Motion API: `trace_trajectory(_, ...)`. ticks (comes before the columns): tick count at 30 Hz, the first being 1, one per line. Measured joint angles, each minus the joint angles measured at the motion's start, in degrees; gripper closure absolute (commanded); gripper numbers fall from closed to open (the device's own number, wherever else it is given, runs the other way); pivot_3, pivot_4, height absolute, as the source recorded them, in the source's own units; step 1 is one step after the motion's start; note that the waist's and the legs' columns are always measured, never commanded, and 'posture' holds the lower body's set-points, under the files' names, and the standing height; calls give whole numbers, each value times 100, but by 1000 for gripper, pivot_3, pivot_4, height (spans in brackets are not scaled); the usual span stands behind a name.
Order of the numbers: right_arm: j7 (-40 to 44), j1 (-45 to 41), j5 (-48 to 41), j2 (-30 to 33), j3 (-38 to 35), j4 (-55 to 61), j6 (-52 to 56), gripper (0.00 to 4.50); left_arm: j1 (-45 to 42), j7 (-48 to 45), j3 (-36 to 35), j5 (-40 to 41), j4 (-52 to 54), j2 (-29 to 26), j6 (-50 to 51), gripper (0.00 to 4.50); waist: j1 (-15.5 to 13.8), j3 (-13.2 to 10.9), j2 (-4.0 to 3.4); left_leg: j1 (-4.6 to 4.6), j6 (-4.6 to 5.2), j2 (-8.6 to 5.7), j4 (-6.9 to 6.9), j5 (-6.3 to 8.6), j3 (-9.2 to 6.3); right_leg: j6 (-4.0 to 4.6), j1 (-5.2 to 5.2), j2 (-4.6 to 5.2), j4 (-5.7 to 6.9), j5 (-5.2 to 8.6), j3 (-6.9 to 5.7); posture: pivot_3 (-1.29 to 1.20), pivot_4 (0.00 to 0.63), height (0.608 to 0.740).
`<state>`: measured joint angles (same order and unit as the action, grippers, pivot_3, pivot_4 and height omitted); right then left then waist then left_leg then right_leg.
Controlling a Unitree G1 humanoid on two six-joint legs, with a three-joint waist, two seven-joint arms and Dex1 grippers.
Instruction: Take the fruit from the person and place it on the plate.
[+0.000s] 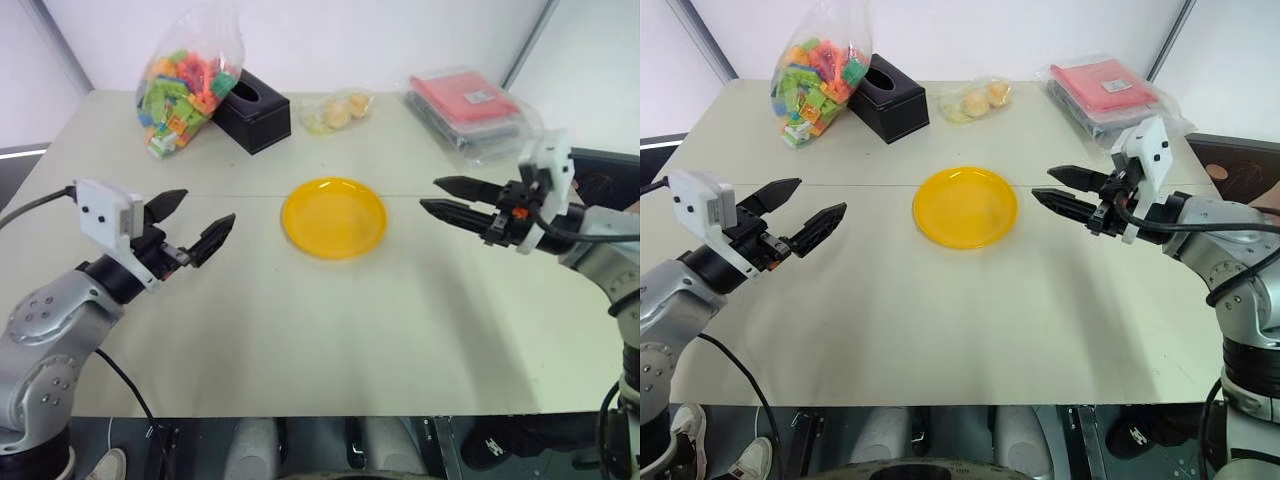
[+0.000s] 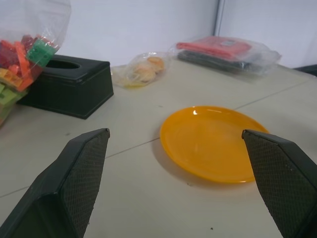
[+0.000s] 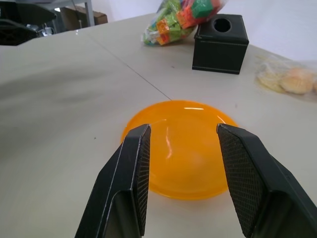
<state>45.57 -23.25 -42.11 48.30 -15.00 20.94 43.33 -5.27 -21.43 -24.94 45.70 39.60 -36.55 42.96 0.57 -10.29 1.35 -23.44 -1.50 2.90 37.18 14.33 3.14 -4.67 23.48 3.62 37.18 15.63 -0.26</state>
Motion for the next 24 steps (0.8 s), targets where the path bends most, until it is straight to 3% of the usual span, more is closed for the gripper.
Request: trace_trajectory(24, -140, 63, 18, -31, 26, 22, 5, 2356, -214, 42, 133, 109, -73, -113, 1, 0, 3, 0, 0, 0, 0, 0, 1, 0, 0, -1, 0, -1, 0, 0, 0, 0, 150, 731)
